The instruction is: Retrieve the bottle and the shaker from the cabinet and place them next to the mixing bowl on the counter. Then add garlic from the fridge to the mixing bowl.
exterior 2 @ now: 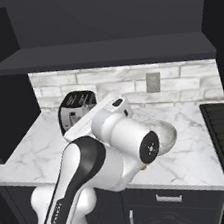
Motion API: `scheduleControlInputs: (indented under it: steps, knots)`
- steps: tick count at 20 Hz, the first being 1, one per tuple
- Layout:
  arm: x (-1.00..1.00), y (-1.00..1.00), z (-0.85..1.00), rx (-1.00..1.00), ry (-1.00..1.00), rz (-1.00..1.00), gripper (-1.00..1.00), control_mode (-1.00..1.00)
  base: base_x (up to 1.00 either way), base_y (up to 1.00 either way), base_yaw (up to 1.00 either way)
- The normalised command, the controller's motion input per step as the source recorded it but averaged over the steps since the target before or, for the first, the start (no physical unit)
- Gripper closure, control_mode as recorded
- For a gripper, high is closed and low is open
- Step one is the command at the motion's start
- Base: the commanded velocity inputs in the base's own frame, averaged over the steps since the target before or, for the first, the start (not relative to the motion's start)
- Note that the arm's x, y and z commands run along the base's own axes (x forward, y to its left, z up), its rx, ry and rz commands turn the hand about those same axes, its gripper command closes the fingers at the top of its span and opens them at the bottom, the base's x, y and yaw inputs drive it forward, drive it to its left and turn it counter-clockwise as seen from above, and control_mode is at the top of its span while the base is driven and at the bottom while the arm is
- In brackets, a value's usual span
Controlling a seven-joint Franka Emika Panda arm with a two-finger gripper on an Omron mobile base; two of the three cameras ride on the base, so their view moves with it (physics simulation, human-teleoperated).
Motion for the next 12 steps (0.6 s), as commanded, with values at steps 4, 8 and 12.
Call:
scheduleControlInputs:
  steps: [4, 8, 12]
  knots:
    - [0.00, -0.09, -0.89, -0.15, -0.08, 0.00, 1.00, -1.00, 0.00, 0.00, 0.00]
    - [0.02, -0.04, -0.77, -0.13, -0.11, 0.00, 1.00, -1.00, 0.00, 0.00, 0.00]
    - [0.12, -0.01, -0.61, -0.09, -0.05, -0.04, 1.00, -1.00, 0.00, 0.00, 0.00]
